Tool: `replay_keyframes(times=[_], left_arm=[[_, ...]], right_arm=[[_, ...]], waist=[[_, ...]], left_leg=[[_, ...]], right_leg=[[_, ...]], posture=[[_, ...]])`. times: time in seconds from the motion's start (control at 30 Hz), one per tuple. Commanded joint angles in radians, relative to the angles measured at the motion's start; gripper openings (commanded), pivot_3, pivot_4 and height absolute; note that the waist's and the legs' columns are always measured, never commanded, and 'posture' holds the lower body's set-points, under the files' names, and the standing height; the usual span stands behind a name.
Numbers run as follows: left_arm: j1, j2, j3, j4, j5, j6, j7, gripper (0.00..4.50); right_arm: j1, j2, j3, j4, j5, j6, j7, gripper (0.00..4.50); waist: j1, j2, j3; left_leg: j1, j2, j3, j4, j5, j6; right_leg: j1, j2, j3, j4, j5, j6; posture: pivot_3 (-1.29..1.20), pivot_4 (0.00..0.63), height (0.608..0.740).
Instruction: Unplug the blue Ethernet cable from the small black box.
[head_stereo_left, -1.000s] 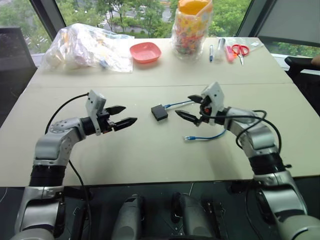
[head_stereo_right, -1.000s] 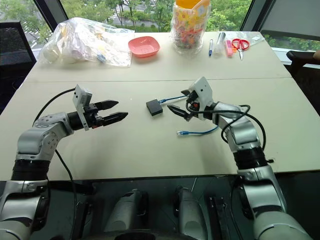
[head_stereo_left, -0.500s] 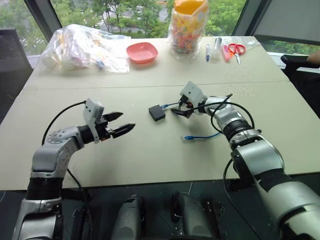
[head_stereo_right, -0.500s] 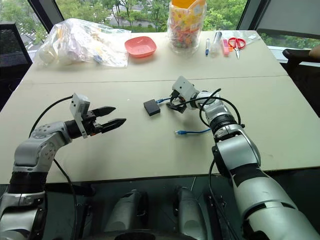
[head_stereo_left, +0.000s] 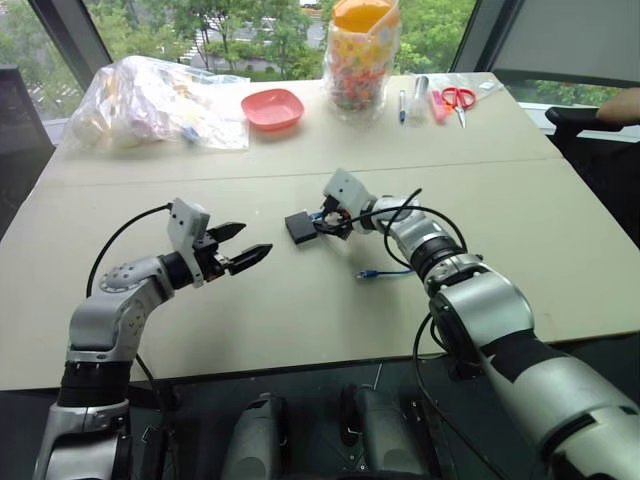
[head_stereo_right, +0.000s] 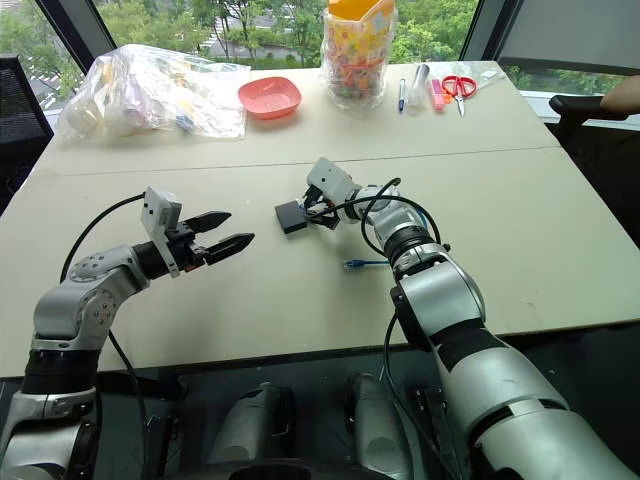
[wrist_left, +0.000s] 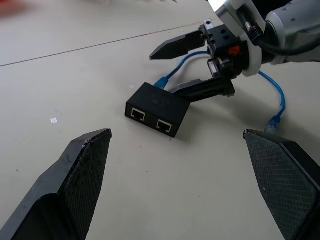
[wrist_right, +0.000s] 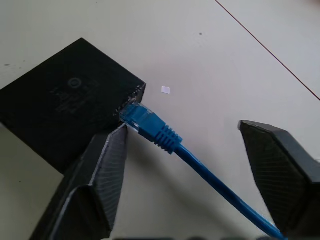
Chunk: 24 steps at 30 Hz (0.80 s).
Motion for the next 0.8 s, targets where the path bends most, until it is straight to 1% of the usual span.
replay_keyframes(times=[0.03,0.13,0.2,0.27,0.37,0.43,0.47,0.57,0.67,0.73,0.8], left_arm=[[-0.006,0.004,0.006,-0.013,0.005,-0.020,0.003,4.43],[0.001,0.011,0.017,-0.014,0.010,-0.021,0.008,4.43],[-0.006,0.018,0.028,0.005,0.017,-0.029,0.009,4.43],[-0.023,0.026,0.034,0.032,0.026,-0.039,0.011,4.43],[-0.108,0.017,0.047,0.145,0.029,-0.063,0.017,4.43],[-0.182,0.005,0.059,0.233,0.008,-0.062,0.002,4.43],[-0.242,-0.006,0.071,0.299,-0.021,-0.038,-0.019,4.43],[-0.455,-0.035,0.093,0.545,-0.079,0.017,-0.125,4.43],[-0.604,-0.048,0.053,0.749,-0.038,-0.023,-0.258,4.43],[-0.674,-0.056,0.019,0.842,-0.005,-0.059,-0.354,4.43],[-0.747,-0.073,0.003,0.938,0.020,-0.085,-0.413,4.43]], right_arm=[[-0.005,0.022,-0.002,0.014,-0.018,0.032,0.075,1.69],[-0.005,0.011,-0.020,0.005,-0.004,0.044,0.153,0.08],[-0.011,-0.017,-0.018,-0.011,-0.015,0.008,0.139,0.03],[-0.016,-0.045,-0.007,-0.035,-0.039,-0.073,0.061,0.03],[-0.016,-0.101,0.031,-0.105,-0.105,-0.255,-0.114,0.03],[-0.004,-0.140,0.065,-0.163,-0.157,-0.373,-0.214,0.03],[0.009,-0.166,0.083,-0.210,-0.191,-0.432,-0.272,0.03],[0.050,-0.247,0.134,-0.350,-0.296,-0.558,-0.415,0.03],[0.067,-0.291,0.159,-0.417,-0.359,-0.591,-0.504,0.03],[0.069,-0.301,0.159,-0.439,-0.372,-0.590,-0.541,0.03],[0.067,-0.312,0.159,-0.462,-0.391,-0.581,-0.576,0.03]], waist=[[0.000,0.000,0.000],[0.001,0.000,0.000],[0.001,0.000,0.000],[0.003,0.000,0.000],[0.014,0.001,0.001],[0.022,0.001,0.001],[0.026,0.001,0.001],[0.034,0.000,0.001],[0.029,0.000,0.000],[0.024,0.000,0.000],[0.022,0.000,0.000]], left_leg=[[0.001,0.000,0.000,0.000,0.000,0.000],[0.002,0.001,0.000,0.000,0.000,0.000],[0.001,0.001,0.000,0.000,0.000,0.000],[0.001,0.001,0.000,-0.001,0.000,0.000],[-0.001,0.000,0.000,-0.001,0.000,0.000],[-0.002,-0.001,0.000,-0.001,0.000,-0.001],[-0.003,-0.002,0.000,-0.001,0.000,-0.001],[-0.004,-0.003,0.000,-0.001,0.000,0.000],[-0.006,-0.004,0.002,-0.001,0.000,0.000],[-0.006,-0.004,0.004,-0.001,0.000,0.000],[-0.006,-0.004,0.005,-0.001,0.000,0.000]], right_leg=[[0.001,0.000,0.000,0.000,0.000,-0.001],[0.001,0.000,0.000,0.000,-0.001,-0.003],[0.001,0.000,0.000,0.000,-0.002,-0.003],[0.001,0.000,0.000,0.000,-0.002,-0.003],[-0.001,-0.001,0.000,-0.001,-0.002,-0.003],[-0.002,-0.001,0.000,-0.001,-0.002,-0.003],[-0.002,-0.002,0.000,-0.002,-0.002,-0.003],[-0.002,-0.001,0.000,-0.002,-0.002,-0.001],[-0.003,-0.001,-0.001,-0.003,0.000,0.002],[-0.002,-0.001,-0.001,-0.003,-0.001,0.002],[-0.003,-0.001,0.000,-0.003,-0.001,0.002]], posture=[[0.00,0.150,0.740],[0.00,0.150,0.740],[0.00,0.150,0.740],[0.00,0.150,0.740],[0.00,0.150,0.740],[0.00,0.150,0.740],[0.00,0.150,0.740],[0.00,0.150,0.740],[0.00,0.150,0.740],[0.00,0.150,0.740],[0.00,0.150,0.740]])
